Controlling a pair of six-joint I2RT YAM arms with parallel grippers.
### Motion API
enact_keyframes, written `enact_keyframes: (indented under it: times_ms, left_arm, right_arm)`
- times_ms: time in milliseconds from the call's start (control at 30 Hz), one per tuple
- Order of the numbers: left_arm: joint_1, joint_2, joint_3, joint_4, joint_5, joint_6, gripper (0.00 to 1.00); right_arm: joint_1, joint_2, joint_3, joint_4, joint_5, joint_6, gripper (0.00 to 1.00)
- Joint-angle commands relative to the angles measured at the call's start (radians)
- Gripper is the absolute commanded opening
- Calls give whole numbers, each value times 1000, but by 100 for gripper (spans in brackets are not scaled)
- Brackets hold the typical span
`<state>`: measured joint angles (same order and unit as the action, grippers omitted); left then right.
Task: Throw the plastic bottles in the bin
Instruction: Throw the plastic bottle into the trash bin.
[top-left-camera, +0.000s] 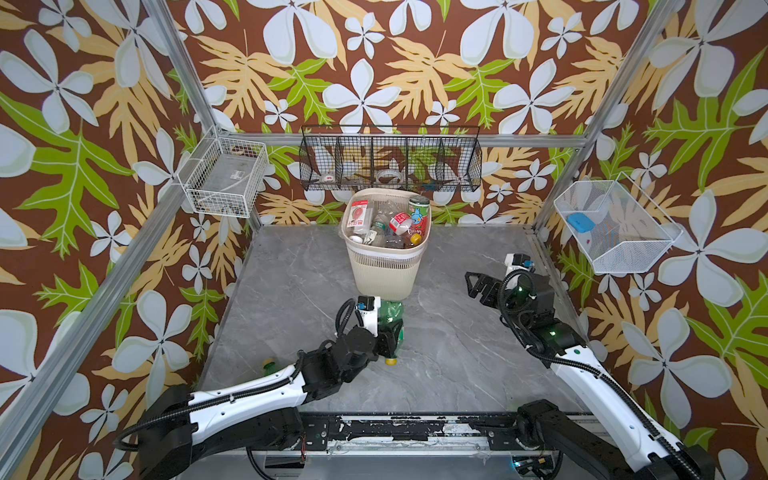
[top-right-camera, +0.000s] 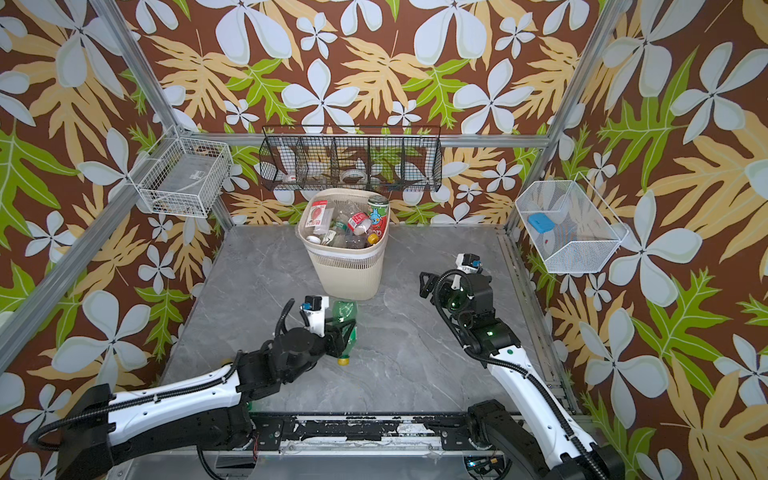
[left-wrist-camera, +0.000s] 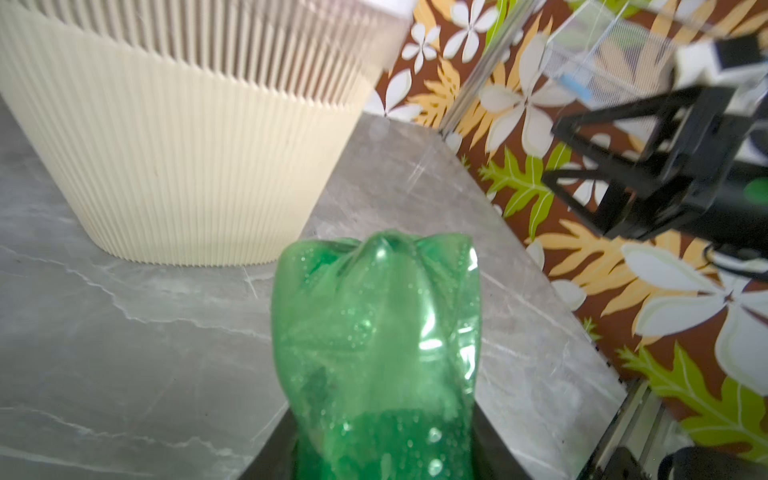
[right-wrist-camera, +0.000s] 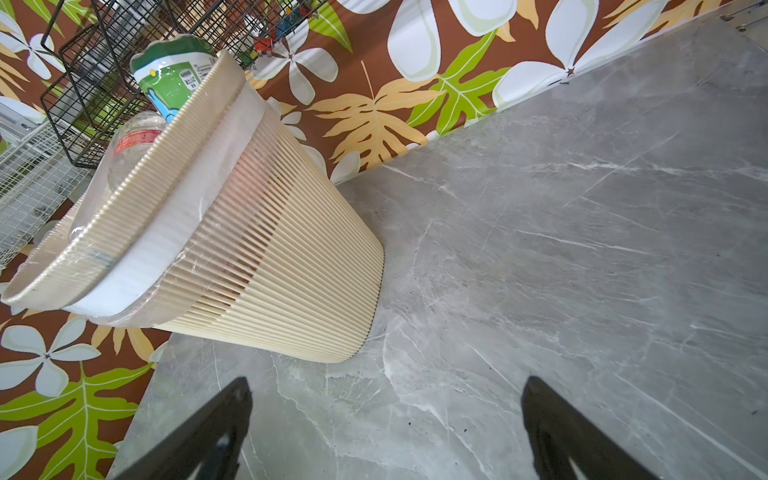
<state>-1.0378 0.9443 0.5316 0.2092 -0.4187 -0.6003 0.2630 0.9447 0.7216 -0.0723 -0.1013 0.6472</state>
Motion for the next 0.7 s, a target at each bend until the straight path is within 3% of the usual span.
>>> enact_keyframes:
  times_ms: [0,133,267,533,667]
  left_arm:
    - [40,-89,10,26,-46,36,43]
    - [122,-150,94,-13,-14,125,45]
    - [200,-94,243,-39,38,232,46]
    - [417,270,680,-67,253,388,46]
    - [476,475,925,-122,307,425,45]
  right_arm:
    - [-2,5,-4,38,-9,7,99]
    - [-1,9,-6,42,-10,8,99]
    - [-1,9,-7,43,-11,9,100]
    - [-1,-7,8,20,-3,-1,100]
    - [-1,-14,13,13,2,-4,100]
